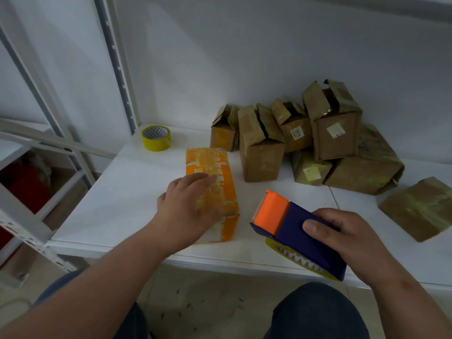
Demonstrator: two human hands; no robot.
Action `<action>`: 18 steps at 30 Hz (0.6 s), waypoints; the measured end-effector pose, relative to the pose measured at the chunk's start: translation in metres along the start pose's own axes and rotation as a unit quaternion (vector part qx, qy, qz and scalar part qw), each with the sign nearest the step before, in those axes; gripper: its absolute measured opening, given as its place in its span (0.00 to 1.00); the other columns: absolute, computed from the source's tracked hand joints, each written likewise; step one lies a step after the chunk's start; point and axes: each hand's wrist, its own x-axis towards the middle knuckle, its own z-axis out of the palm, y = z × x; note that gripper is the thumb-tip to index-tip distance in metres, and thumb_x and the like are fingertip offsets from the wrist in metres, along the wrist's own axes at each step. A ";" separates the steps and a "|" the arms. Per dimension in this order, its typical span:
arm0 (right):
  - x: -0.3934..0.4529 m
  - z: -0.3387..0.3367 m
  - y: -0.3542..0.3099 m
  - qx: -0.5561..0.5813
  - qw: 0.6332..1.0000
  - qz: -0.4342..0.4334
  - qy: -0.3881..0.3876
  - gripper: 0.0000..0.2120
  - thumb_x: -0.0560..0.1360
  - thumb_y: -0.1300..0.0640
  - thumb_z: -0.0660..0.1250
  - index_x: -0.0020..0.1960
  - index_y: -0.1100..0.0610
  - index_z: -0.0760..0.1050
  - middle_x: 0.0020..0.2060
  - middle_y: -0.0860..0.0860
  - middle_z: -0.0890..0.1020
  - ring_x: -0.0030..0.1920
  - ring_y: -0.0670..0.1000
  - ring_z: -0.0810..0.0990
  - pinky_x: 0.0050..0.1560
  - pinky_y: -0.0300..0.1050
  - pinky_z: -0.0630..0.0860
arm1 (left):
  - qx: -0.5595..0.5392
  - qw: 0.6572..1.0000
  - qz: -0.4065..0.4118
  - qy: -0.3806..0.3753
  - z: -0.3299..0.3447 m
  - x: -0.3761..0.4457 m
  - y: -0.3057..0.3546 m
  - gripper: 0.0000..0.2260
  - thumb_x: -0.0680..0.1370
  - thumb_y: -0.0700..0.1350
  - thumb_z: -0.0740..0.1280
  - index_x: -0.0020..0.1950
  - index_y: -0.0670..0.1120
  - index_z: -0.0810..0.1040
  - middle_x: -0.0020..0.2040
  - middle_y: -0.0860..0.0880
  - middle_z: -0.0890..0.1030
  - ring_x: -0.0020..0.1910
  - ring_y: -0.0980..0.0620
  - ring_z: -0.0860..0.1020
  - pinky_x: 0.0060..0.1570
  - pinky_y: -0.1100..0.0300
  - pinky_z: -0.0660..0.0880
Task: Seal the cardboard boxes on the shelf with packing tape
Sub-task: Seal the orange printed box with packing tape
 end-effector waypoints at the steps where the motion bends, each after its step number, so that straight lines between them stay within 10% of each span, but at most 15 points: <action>1: -0.002 0.003 -0.001 0.012 1.000 -0.005 -0.004 0.29 0.56 0.23 0.65 0.39 0.48 0.80 0.31 0.51 0.82 0.29 0.46 0.79 0.32 0.39 0.70 | -0.119 0.992 -0.037 0.024 0.000 -0.006 0.008 0.25 0.73 0.64 0.64 0.69 0.59 0.71 0.70 0.56 0.70 0.70 0.51 0.67 0.69 0.45 0.66; 3: -0.005 0.008 -0.002 0.026 1.000 -0.011 -0.011 0.33 0.54 0.20 0.64 0.40 0.48 0.80 0.33 0.52 0.83 0.31 0.49 0.80 0.33 0.41 0.71 | -0.329 0.936 -0.124 -0.003 0.002 -0.017 0.022 0.16 0.75 0.62 0.66 0.58 0.55 0.79 0.59 0.55 0.80 0.59 0.53 0.77 0.63 0.49 0.73; 7: -0.011 0.014 -0.006 0.036 0.999 -0.019 -0.024 0.34 0.54 0.20 0.64 0.39 0.49 0.81 0.32 0.54 0.82 0.30 0.50 0.79 0.31 0.38 0.70 | -0.461 0.858 -0.189 -0.127 0.000 -0.033 0.031 0.31 0.63 0.70 0.64 0.54 0.49 0.82 0.50 0.50 0.85 0.51 0.51 0.82 0.56 0.54 0.75; 13: -0.017 0.019 -0.011 0.012 0.999 -0.029 -0.041 0.27 0.57 0.25 0.65 0.40 0.47 0.80 0.31 0.52 0.82 0.29 0.46 0.78 0.30 0.34 0.69 | -0.477 0.844 -0.177 -0.168 -0.003 -0.045 0.032 0.08 0.76 0.50 0.68 0.46 0.46 0.80 0.41 0.49 0.83 0.42 0.53 0.80 0.52 0.54 0.75; 18: -0.020 0.025 -0.014 0.004 0.998 -0.030 -0.059 0.19 0.61 0.32 0.65 0.38 0.46 0.79 0.31 0.49 0.82 0.29 0.44 0.78 0.30 0.32 0.69 | -0.453 0.865 -0.176 -0.124 -0.001 -0.049 0.033 0.08 0.79 0.44 0.67 0.41 0.44 0.77 0.36 0.50 0.81 0.37 0.56 0.79 0.50 0.54 0.79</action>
